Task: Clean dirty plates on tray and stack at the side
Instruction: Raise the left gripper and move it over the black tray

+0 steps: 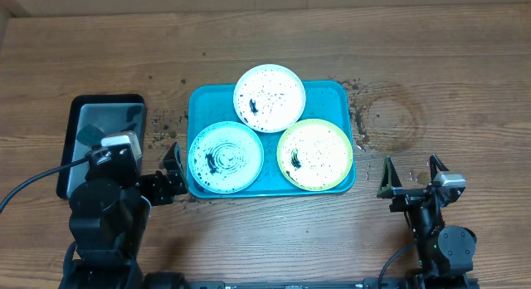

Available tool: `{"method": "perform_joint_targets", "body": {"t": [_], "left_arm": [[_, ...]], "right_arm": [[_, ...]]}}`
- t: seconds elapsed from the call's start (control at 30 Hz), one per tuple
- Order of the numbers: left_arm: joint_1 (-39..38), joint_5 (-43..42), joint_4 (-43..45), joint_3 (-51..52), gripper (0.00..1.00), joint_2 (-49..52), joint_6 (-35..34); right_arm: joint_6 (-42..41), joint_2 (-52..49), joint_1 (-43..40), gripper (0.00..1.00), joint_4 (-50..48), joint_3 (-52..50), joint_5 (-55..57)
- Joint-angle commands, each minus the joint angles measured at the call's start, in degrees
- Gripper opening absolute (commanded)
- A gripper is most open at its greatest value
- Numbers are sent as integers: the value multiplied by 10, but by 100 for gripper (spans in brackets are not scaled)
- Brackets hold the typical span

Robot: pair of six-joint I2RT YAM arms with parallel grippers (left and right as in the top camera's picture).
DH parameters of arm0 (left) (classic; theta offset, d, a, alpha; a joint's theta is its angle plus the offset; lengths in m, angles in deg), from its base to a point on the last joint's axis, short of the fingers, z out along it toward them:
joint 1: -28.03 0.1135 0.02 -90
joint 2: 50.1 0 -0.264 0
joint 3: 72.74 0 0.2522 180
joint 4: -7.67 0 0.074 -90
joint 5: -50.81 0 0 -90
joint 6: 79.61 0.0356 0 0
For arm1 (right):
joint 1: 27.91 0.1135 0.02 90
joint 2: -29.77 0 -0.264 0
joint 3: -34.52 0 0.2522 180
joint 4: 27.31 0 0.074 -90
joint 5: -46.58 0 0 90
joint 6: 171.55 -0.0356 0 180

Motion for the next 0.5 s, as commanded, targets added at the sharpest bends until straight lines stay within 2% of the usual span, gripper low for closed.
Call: {"method": "perform_joint_targets", "body": {"t": [0.0,0.2,0.47], "left_arm": [[-4,17,2,-16,100,-1,-53],[-4,64,-17,-17,100,-1,-106],[-4,175,-120,-57,100,4,-204]], "right_arm": [[2,5,-2,100,-3,-6,0],[2,5,-2,100,-3,-6,0],[2,5,-2,100,-3,-6,0]]}}
